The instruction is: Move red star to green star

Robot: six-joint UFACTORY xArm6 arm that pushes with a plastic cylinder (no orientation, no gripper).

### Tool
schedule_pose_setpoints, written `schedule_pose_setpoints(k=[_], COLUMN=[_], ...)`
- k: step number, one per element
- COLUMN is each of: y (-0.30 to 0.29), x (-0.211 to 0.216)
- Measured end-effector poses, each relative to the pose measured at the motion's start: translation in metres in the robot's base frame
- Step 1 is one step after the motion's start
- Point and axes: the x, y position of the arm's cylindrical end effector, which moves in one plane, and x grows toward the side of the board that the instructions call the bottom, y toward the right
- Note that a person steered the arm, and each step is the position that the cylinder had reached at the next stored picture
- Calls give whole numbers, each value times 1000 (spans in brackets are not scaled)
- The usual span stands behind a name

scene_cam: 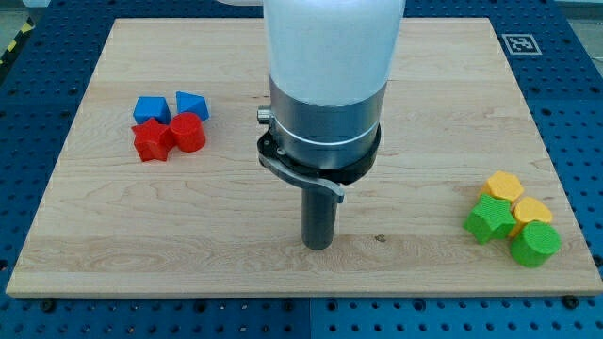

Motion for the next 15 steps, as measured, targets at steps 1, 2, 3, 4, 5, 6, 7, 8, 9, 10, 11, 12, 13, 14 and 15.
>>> schedule_pose_setpoints(k=[1,2,3,4,5,6,7,8,9,10,11,12,13,14,15], y=[-15,-100,-192,-214,-252,-271,-252,-200,-170,-152,-111,-48,19,81,106], x=[-19,-39,-41,-49,-114,-137,-137,-136,-121,-107,-95,-86,-69,-53,-41])
